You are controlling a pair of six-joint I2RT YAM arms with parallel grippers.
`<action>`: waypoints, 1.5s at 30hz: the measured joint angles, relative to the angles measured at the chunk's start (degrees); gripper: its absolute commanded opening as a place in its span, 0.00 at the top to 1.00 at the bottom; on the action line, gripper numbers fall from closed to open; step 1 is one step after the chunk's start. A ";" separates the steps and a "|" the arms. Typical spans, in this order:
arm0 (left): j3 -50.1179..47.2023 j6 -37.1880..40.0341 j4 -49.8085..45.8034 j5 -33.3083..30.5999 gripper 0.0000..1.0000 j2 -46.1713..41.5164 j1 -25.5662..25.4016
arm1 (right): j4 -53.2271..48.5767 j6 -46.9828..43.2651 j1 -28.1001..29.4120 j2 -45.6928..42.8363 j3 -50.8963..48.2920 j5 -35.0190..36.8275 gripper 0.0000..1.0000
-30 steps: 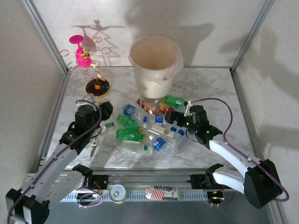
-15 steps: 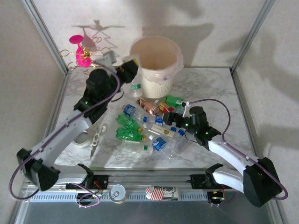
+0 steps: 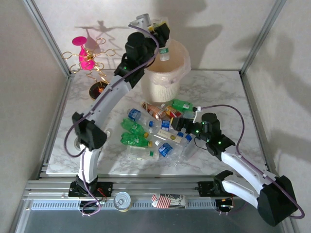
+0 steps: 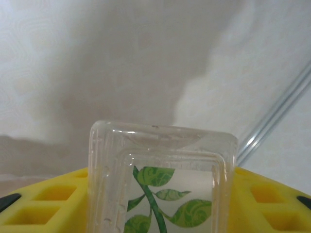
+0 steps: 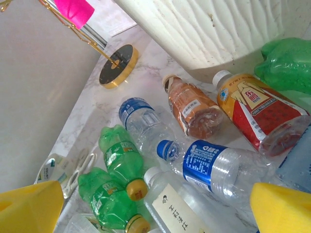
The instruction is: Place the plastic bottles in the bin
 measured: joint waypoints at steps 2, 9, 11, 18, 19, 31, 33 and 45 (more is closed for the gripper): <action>3.65 1.38 -1.33 -1.53 0.52 3.87 0.00 | -0.96 0.02 0.11 -0.59 -0.02 0.20 0.01; 4.85 5.22 -5.40 -6.16 0.50 8.87 0.00 | -3.50 0.13 0.15 -2.21 -0.02 0.94 0.01; 4.85 6.08 -6.58 -6.82 0.49 9.60 0.00 | -4.22 0.15 0.15 -2.38 -0.02 1.42 0.01; 4.83 8.00 -9.51 -8.50 0.34 10.45 0.00 | -6.12 0.20 0.15 -3.26 -0.02 2.29 0.01; 4.83 8.13 -9.55 -8.59 0.31 10.45 0.00 | -6.23 0.22 0.15 -3.41 -0.02 2.67 0.01; 4.81 7.80 -10.19 -7.06 0.06 9.94 -0.22 | -8.85 1.16 0.15 -3.21 -0.02 5.70 0.01; 4.55 8.09 -10.91 -6.03 0.04 8.85 -0.57 | -9.84 1.60 0.15 -2.67 0.00 6.82 0.01; -27.15 9.77 -2.93 -0.09 0.01 -23.19 -6.84 | -21.55 5.64 0.20 -2.23 1.05 15.87 0.01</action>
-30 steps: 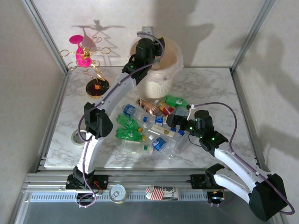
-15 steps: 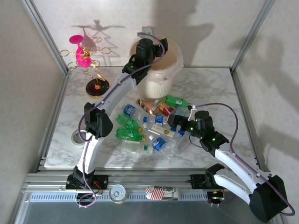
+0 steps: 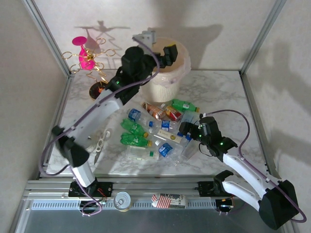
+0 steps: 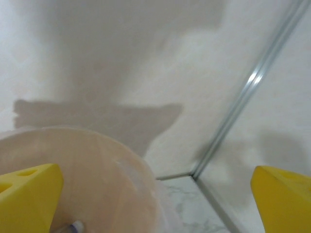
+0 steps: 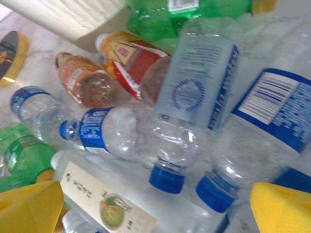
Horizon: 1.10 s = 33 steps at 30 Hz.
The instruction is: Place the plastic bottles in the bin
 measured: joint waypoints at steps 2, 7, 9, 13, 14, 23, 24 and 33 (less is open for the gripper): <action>-8.59 -0.09 3.37 0.39 0.01 -6.71 -0.68 | -2.75 1.20 0.00 -0.42 0.28 1.07 0.01; -34.23 -3.39 13.25 -0.57 0.01 -22.45 -0.92 | -9.84 4.68 0.00 -2.69 0.31 2.16 0.01; -43.82 -5.97 15.82 -1.55 0.01 -27.19 -0.92 | -11.72 5.84 0.00 -3.67 0.28 1.92 0.01; -59.49 -13.03 19.71 -3.41 0.01 -33.62 -0.92 | -13.27 7.89 0.00 -4.31 -0.35 0.39 0.01; -62.93 -14.97 20.39 -3.61 0.00 -34.84 -0.92 | -13.25 8.24 0.00 -4.15 -0.83 -0.22 0.01; -79.19 -29.79 20.39 -5.40 0.00 -40.06 -1.68 | -10.54 10.51 0.00 1.31 -4.76 -6.32 0.01; -79.87 -30.77 20.46 -6.01 0.00 -40.76 -1.77 | -10.03 10.84 0.00 1.68 -5.16 -6.91 0.01; -82.64 -35.74 22.25 -12.87 0.01 -44.70 -1.77 | -6.95 12.79 0.00 0.39 -8.00 -8.41 0.07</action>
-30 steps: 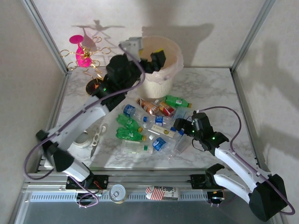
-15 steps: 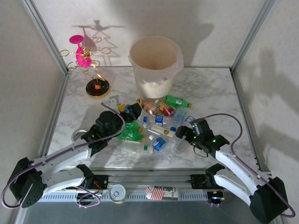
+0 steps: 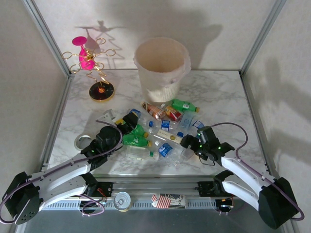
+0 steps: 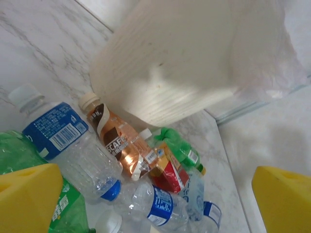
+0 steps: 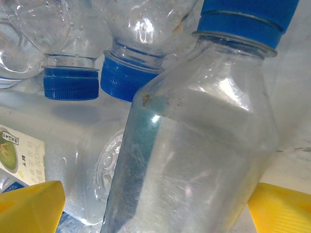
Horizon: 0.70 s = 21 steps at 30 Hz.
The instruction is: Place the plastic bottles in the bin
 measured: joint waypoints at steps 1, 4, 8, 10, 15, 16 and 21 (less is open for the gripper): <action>-0.07 -0.24 0.09 -0.42 0.00 -0.07 0.00 | 0.31 0.11 0.00 -0.20 -0.24 -0.02 0.09; -0.09 -0.72 0.13 -1.18 0.01 -0.09 0.00 | 1.55 0.24 0.00 -0.50 -0.90 -0.24 0.13; -0.09 -1.07 0.09 -1.73 0.00 -0.09 0.00 | 2.56 0.50 0.00 -1.09 -1.36 -0.37 0.17; -0.09 -1.25 0.09 -1.92 0.00 -0.09 0.00 | 2.40 0.52 0.00 -1.53 -1.44 -0.20 0.17; -0.09 -1.68 0.13 -2.16 0.00 -0.09 0.00 | -0.33 0.48 0.00 -4.00 -1.46 1.20 0.18; -0.09 -1.73 0.13 -2.16 0.00 -0.07 0.00 | -0.76 0.42 0.00 -4.44 -1.46 1.44 0.18; -0.09 -1.75 0.44 -2.16 0.00 0.61 0.00 | -1.99 -0.02 0.00 -4.55 -1.46 2.19 0.20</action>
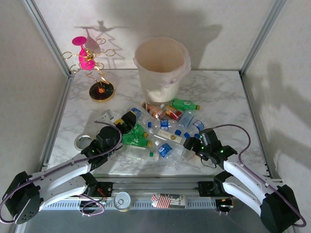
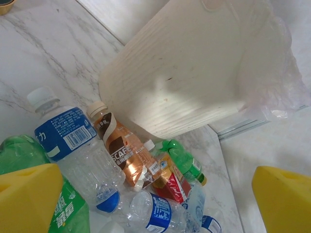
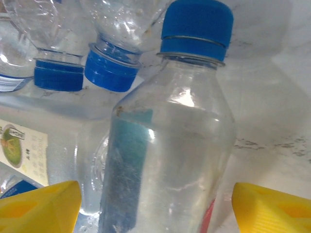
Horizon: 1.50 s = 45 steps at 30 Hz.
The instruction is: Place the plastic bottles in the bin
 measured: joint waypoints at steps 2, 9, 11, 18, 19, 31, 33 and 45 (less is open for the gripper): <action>0.00 -0.02 0.09 0.02 0.00 0.37 0.00 | 0.02 -0.09 0.00 0.74 -0.04 0.00 0.20; 0.00 -0.20 0.07 0.00 0.00 0.63 0.00 | 1.53 -0.17 0.00 3.89 -1.53 -0.02 0.20; 0.02 -0.20 0.07 0.00 0.00 0.63 0.00 | 1.99 -0.33 0.00 4.48 -1.55 0.02 0.20; 0.00 -0.20 0.04 -0.22 0.00 0.63 0.00 | 1.90 -0.74 0.00 5.35 -1.55 0.70 0.33; 0.00 -0.20 0.04 -0.22 0.00 0.63 0.00 | 1.77 -0.92 0.00 5.35 -1.55 0.87 0.36; 0.02 -0.20 0.04 -0.63 0.00 1.42 0.00 | 2.21 -2.91 0.00 2.60 -0.98 1.33 0.49; 0.00 -0.20 0.04 -0.70 0.00 1.88 0.00 | 0.39 -4.09 0.00 1.79 0.81 2.62 0.49; -0.09 -0.59 0.04 -1.70 0.00 2.27 0.00 | -2.14 -17.92 0.00 6.49 28.04 14.43 0.49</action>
